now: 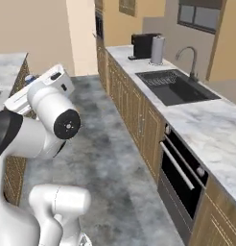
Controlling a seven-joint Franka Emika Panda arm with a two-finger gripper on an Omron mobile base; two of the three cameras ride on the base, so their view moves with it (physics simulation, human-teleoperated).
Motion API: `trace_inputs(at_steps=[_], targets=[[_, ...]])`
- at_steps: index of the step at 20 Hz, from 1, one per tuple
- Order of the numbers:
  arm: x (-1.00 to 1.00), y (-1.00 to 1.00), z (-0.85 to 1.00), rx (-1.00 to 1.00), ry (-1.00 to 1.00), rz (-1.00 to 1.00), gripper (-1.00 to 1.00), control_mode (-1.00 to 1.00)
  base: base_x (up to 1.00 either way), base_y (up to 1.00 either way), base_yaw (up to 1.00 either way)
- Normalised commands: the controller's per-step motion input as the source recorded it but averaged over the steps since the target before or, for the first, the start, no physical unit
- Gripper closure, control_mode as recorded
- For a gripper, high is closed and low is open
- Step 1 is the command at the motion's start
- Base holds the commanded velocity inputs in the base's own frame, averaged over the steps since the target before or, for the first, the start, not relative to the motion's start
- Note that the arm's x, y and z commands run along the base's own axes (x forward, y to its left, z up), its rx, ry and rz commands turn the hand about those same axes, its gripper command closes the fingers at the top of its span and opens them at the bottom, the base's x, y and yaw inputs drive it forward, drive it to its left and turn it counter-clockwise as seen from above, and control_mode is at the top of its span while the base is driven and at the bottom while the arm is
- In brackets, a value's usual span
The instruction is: The dining table condiment station is running low on condiment bottle. Refill the condiment station by opening the cabinet and taking the condiment bottle from the cabinet and placing it on the dining table.
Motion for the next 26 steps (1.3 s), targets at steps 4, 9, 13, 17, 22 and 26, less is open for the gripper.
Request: trace_inputs(at_steps=[4, 9, 13, 17, 22, 26], targets=[[0.00, 0.00, 0.00, 0.00, 0.00, 0.00, 1.00, 1.00, -0.33, -0.24, 0.79], [0.00, 0.00, 0.00, 0.00, 0.00, 0.00, 1.00, 1.00, -0.55, -0.13, 0.71], [0.00, 0.00, 0.00, 0.00, 0.00, 0.00, 1.00, 1.00, -0.80, 0.00, 0.66], [0.00, 0.00, 0.00, 0.00, 0.00, 0.00, 1.00, 1.00, -1.00, 0.00, 0.55], [0.00, 0.00, 0.00, 0.00, 0.00, 0.00, 1.00, 1.00, -1.00, 0.01, 0.49], [0.00, 0.00, 0.00, 0.00, 0.00, 0.00, 1.00, 1.00, -1.00, 0.07, 0.42]])
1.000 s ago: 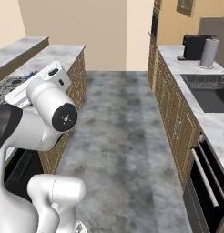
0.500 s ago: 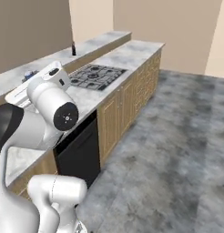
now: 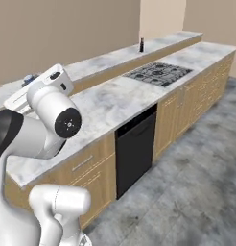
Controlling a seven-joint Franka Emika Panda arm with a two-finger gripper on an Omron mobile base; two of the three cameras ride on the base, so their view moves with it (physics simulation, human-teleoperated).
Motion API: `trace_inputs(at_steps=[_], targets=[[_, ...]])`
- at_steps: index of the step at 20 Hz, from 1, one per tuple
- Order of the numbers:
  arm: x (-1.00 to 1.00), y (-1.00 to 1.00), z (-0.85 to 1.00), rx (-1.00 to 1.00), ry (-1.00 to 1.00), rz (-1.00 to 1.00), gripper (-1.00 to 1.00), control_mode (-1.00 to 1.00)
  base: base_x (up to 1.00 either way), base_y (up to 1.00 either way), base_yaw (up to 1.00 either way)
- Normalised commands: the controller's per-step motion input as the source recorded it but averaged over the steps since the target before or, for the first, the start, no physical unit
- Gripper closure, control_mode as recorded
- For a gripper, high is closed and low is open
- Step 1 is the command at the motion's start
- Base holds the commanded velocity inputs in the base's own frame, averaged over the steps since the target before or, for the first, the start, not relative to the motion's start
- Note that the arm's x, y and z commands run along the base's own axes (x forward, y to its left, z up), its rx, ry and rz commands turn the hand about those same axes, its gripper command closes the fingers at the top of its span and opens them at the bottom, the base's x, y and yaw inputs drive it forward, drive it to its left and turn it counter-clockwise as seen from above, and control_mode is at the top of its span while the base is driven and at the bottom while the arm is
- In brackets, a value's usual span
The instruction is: The dining table condiment station is running low on condiment bottle. Refill the condiment station by opening the cabinet and taking the condiment bottle from the cabinet and placing it on the dining table.
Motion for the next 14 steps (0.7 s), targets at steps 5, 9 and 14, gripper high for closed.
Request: trace_inputs(at_steps=[5, 9, 14], targets=[[0.00, 0.00, 0.00, 0.00, 0.00, 0.00, 1.00, 1.00, -0.84, 0.65, 0.33], [0.00, 0.00, 0.00, 0.00, 0.00, 0.00, 1.00, 1.00, -0.09, 1.00, 0.09], [0.00, 0.00, 0.00, 0.00, 0.00, 0.00, 1.00, 1.00, 0.24, 1.00, 0.00]])
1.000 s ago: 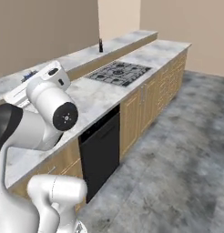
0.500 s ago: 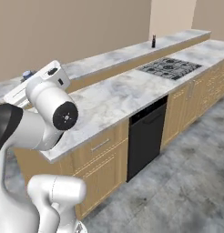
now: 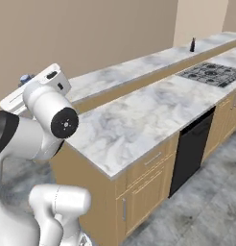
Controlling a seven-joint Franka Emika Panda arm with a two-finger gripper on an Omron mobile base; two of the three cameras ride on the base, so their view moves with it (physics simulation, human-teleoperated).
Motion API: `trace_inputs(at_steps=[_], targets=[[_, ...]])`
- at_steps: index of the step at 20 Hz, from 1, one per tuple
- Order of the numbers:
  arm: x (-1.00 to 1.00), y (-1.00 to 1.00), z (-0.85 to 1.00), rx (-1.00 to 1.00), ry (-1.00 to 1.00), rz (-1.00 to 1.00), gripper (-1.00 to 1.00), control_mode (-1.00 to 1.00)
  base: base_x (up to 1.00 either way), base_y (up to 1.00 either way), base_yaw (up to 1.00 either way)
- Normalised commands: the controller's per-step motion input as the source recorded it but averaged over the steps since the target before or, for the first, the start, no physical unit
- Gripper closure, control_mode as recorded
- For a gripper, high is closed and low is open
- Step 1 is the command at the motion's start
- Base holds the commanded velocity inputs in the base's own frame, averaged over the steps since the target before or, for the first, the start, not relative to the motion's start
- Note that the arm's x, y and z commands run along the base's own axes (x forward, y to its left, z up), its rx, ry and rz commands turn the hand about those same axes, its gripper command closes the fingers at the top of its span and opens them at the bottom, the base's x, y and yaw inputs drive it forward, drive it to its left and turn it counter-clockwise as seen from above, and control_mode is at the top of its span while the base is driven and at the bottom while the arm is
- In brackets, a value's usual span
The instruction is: The dining table condiment station is running low on condiment bottle. Refill the condiment station by opening the cabinet and taking the condiment bottle from the cabinet and placing it on the dining table.
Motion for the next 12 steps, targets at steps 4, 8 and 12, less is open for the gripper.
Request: trace_inputs(at_steps=[4, 8, 12], targets=[[0.00, 0.00, 0.00, 0.00, 0.00, 0.00, 1.00, 1.00, 0.65, 1.00, -0.06], [0.00, 0.00, 0.00, 0.00, 0.00, 0.00, 1.00, 1.00, 0.81, 1.00, -0.11], [0.00, 0.00, 0.00, 0.00, 0.00, 0.00, 1.00, 1.00, 0.87, 1.00, -0.15]])
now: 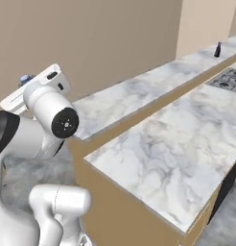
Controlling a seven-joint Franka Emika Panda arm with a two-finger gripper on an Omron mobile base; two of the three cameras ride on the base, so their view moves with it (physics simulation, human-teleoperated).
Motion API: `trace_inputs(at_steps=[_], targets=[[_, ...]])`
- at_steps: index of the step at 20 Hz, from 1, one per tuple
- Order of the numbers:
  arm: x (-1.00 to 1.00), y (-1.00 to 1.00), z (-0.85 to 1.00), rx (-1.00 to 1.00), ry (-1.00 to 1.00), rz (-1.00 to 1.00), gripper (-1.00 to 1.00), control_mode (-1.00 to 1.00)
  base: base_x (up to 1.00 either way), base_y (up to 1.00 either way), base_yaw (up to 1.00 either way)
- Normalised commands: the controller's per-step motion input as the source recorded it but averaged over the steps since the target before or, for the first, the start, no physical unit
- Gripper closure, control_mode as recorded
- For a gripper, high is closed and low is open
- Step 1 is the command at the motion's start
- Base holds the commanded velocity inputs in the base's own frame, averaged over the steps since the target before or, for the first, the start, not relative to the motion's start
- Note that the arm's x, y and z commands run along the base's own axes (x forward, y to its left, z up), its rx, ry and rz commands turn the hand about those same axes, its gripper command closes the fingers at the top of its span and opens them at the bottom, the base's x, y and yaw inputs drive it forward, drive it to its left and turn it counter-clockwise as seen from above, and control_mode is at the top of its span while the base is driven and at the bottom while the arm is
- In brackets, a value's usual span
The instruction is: The dining table condiment station is running low on condiment bottle. Refill the condiment station by opening the cabinet and taking the condiment bottle from the cabinet and placing it on the dining table.
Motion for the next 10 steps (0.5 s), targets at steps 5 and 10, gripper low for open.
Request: trace_inputs(at_steps=[5, 10], targets=[[0.00, 0.00, 0.00, 0.00, 0.00, 0.00, 1.00, 1.00, 0.82, 1.00, -0.26], [0.00, 0.00, 0.00, 0.00, 0.00, 0.00, 1.00, 1.00, 0.82, 1.00, -0.34]])
